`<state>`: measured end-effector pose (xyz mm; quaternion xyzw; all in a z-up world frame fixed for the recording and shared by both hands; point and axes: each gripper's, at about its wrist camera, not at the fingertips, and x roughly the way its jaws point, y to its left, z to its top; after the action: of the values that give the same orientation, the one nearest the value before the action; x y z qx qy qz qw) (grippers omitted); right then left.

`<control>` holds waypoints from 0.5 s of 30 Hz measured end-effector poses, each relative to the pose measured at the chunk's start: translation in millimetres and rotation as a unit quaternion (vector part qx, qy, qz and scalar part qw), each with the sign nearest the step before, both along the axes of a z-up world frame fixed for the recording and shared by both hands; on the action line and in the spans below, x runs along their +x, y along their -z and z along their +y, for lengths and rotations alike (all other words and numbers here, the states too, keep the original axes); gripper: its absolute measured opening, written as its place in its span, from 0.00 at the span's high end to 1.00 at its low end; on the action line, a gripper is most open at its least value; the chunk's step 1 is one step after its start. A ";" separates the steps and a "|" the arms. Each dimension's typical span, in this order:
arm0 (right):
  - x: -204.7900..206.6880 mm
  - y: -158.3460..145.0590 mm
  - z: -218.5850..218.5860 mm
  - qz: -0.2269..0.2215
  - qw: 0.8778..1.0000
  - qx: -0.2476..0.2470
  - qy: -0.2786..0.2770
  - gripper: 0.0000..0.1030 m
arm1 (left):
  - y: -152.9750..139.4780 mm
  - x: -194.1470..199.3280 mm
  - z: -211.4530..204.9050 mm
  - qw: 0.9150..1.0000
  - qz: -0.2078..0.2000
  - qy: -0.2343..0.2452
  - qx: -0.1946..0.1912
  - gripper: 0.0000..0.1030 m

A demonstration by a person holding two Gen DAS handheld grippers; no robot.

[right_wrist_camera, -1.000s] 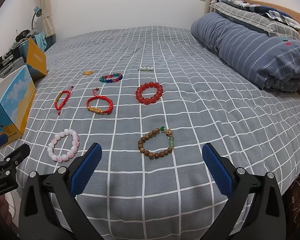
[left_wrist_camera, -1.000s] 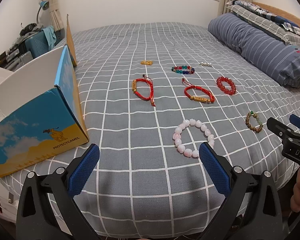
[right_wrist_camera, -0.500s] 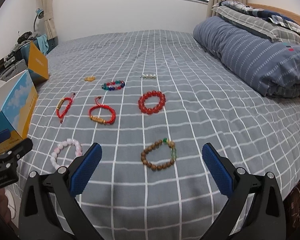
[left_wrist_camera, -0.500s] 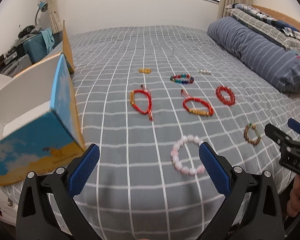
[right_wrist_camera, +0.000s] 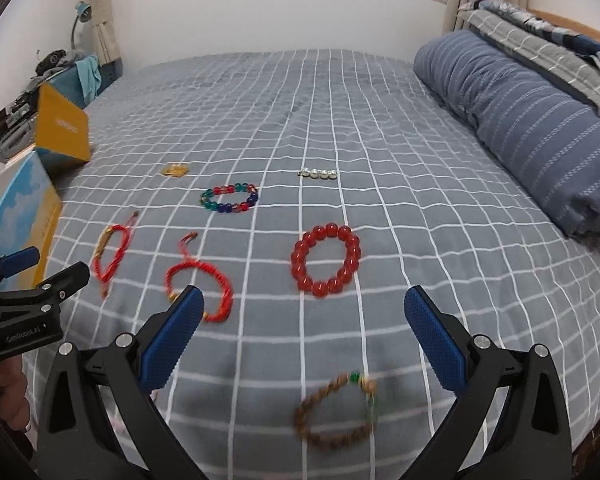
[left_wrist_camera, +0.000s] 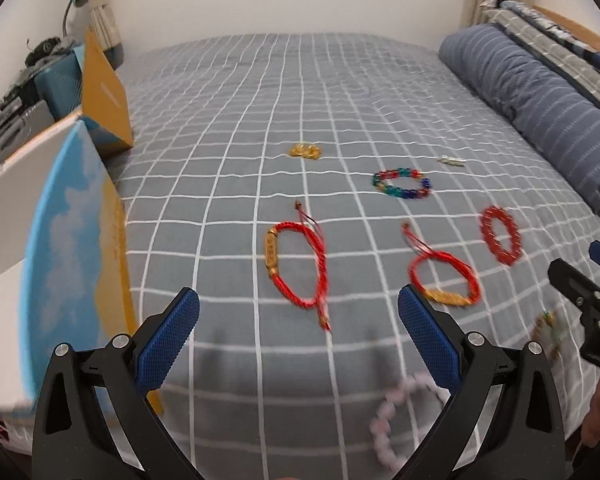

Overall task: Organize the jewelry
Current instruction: 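Grasp a red cord bracelet with the left tool while the right tool grasps another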

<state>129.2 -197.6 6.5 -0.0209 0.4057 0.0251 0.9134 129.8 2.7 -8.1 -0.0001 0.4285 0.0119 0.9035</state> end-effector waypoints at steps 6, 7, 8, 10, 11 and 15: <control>28.9 14.9 11.2 0.026 0.999 0.002 -0.026 0.10 | 22.6 33.5 9.4 1.000 0.026 -0.014 -0.001 0.06; 30.5 17.2 14.0 0.030 0.999 0.002 -0.031 0.11 | 25.9 38.6 11.4 0.999 0.029 -0.017 -0.002 0.06; 32.8 21.3 19.5 0.035 0.999 0.000 -0.040 0.12 | 28.3 42.4 12.4 0.999 0.030 -0.017 -0.003 0.06; 35.2 27.6 27.8 0.045 0.998 -0.002 -0.050 0.15 | 33.9 50.8 13.1 0.999 0.034 -0.017 0.000 0.06; 35.9 29.7 30.9 0.049 0.997 -0.003 -0.054 0.17 | 36.1 54.0 13.2 0.999 0.037 -0.016 0.002 0.06; 36.7 40.7 46.3 0.066 0.995 -0.004 -0.073 0.20 | 46.3 64.7 17.0 0.999 0.048 -0.017 -0.002 0.06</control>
<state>165.9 -151.2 -34.2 -0.0525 0.4623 0.0915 0.8804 194.5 19.7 -54.4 -0.0092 0.4711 0.0266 0.8816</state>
